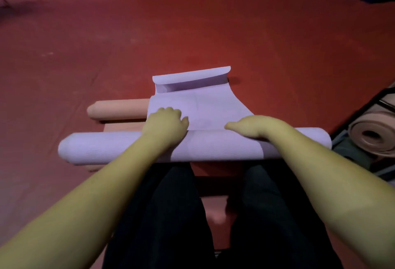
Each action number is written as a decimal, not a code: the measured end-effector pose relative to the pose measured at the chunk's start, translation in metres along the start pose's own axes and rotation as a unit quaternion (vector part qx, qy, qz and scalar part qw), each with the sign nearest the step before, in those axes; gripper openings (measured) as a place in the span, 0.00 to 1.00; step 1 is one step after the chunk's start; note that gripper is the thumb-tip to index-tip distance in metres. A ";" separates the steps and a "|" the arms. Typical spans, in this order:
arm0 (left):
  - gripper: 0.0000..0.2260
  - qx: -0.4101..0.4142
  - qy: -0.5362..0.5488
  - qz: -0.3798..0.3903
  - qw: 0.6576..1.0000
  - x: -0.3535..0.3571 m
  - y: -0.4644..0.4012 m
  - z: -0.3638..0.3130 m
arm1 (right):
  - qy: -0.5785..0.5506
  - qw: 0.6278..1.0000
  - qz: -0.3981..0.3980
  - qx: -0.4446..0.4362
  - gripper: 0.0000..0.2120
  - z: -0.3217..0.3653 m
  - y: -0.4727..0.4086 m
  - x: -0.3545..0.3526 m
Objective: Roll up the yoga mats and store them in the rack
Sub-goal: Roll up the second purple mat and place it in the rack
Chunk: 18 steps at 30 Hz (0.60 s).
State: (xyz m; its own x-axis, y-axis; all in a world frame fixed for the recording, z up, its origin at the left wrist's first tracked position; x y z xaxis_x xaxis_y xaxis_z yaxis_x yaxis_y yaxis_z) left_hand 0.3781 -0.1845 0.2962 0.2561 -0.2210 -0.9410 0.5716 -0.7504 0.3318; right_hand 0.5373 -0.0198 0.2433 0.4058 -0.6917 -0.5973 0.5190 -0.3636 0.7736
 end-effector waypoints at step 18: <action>0.29 0.020 -0.071 -0.071 0.995 0.017 0.005 -0.028 | 0.020 0.969 -0.244 -0.038 0.30 -0.001 -0.009 -0.036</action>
State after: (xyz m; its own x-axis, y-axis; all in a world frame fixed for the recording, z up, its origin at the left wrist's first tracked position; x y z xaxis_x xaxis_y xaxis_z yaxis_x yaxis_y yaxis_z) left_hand 0.4073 -0.1749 0.2834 0.0602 -0.1940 -0.9792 0.5623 -0.8039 0.1938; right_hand 0.5191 0.0087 0.2576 0.1268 -0.4244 -0.8966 0.7091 -0.5932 0.3811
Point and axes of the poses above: each hand's wrist, its own y-axis away from the middle knuckle, its own x-axis out of the palm, z = x × y, the point moved 9 cm from there along -y, towards the middle knuckle, and after that the axes turned 15 degrees about z, right-handed, at the moved point
